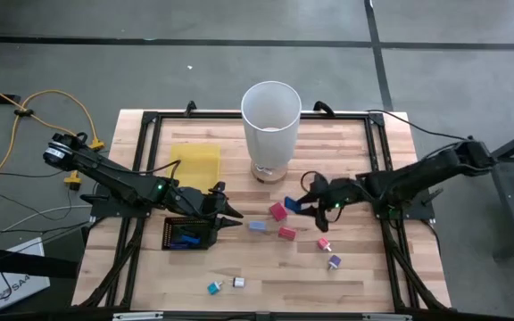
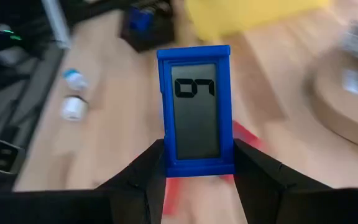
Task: Pick & Place Office items
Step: Put the blue digital clock into the black bin
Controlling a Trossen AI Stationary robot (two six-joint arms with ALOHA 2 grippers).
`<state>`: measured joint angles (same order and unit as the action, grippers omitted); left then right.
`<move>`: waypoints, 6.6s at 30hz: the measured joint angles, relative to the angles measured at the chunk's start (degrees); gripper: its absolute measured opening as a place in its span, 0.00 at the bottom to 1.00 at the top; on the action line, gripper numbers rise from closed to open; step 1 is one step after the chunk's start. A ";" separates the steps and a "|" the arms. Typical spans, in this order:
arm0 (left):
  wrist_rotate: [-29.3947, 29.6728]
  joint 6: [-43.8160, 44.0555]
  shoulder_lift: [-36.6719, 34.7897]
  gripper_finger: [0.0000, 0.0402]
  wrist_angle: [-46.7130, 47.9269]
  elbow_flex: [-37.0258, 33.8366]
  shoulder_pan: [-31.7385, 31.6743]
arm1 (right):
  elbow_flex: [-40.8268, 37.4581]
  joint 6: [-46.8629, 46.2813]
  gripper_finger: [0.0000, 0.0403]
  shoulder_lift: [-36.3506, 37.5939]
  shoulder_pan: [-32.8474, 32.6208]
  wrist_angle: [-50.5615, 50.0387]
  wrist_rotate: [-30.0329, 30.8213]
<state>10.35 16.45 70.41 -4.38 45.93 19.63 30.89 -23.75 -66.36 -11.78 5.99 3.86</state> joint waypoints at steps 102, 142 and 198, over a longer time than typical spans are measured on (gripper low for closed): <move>-3.11 -32.44 17.25 0.22 -25.12 0.59 6.57 | 9.94 -19.23 0.36 -25.51 -8.97 27.35 -19.94; -3.04 -29.84 17.25 0.45 -24.42 0.60 7.90 | 14.69 -18.03 0.36 -30.02 -8.53 27.61 -20.26; -14.81 -28.57 17.24 0.41 -25.46 0.59 0.64 | 14.69 -18.25 0.36 -30.00 -5.32 29.86 -20.33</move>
<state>-4.46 -12.12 87.65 -29.85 46.52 20.27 45.58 -42.00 -96.36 -17.10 35.86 -16.47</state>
